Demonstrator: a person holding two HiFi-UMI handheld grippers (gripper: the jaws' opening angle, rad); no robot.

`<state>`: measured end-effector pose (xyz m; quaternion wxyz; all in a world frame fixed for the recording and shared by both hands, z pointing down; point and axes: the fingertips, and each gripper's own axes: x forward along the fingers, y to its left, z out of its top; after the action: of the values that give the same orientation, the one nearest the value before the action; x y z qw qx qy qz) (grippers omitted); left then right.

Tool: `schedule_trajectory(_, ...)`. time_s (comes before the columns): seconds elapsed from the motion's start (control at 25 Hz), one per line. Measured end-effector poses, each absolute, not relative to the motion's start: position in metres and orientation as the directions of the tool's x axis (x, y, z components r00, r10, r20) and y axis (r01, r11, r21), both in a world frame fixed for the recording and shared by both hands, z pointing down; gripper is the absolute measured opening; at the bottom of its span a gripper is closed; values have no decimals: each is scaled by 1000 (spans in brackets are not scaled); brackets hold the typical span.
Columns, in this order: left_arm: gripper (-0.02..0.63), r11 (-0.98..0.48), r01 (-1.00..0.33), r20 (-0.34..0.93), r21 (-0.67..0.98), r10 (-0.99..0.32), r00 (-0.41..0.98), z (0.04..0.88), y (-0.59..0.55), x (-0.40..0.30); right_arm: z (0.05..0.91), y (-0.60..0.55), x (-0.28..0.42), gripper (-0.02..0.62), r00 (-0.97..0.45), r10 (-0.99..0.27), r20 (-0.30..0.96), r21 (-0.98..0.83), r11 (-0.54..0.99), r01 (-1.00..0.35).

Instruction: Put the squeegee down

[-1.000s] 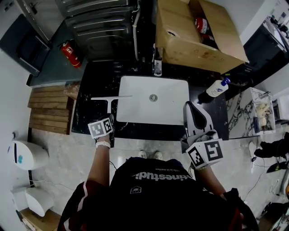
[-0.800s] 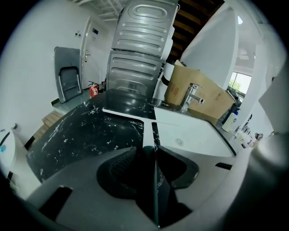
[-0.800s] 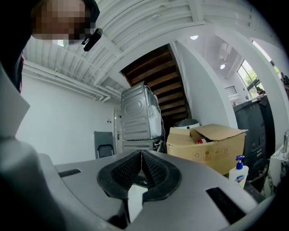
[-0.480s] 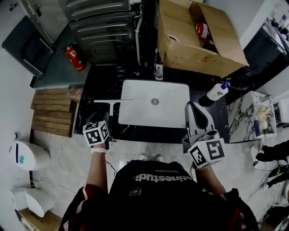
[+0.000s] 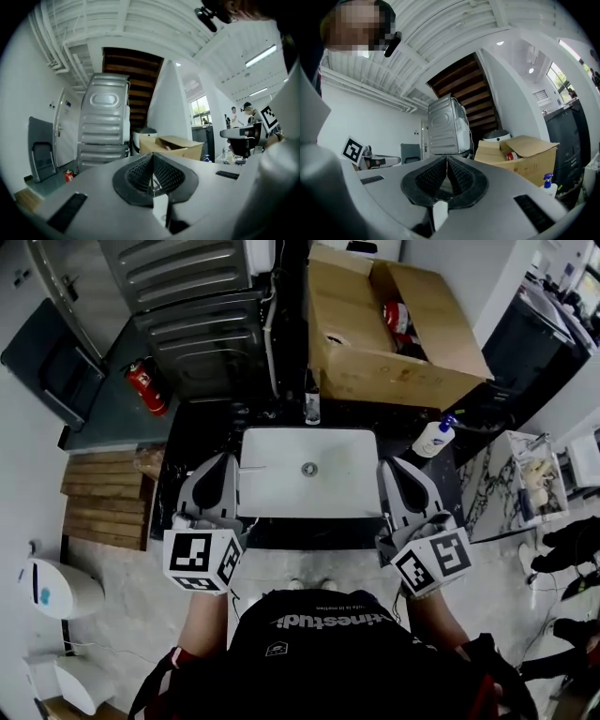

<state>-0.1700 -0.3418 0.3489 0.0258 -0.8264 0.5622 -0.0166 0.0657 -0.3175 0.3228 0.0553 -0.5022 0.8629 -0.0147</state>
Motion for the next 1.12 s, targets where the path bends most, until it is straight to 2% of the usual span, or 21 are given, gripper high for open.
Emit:
schedule_trajectory(0.12, 12, -375, -916, -83, -146, -918, 389, 319, -331, -139, 315, -314, 75, 40, -482, -872, -84, -77, 488, -869)
schedule_trajectory(0.28, 12, -415, -902, -127, -116, -895, 428, 307, -325, -111, 316, -309, 86, 40, -475, -877, -70, -84, 480, -873)
schedule_trajectory(0.64, 12, -505, -857, -84, -99, -854, 513, 317, -324, -74, 321, -306, 91, 38, -483, -874, -51, -74, 486, -871)
schedule_trajectory(0.88, 12, -500, -865, -93, -30, -861, 501, 317, -327, -79, 321, -306, 93, 38, -484, -874, -48, -54, 486, -872)
schedule_trajectory(1.12, 12, -486, -873, -118, -33, -866, 486, 310, -327, -83, 319, -307, 97, 38, -466, -883, -57, -50, 469, -882)
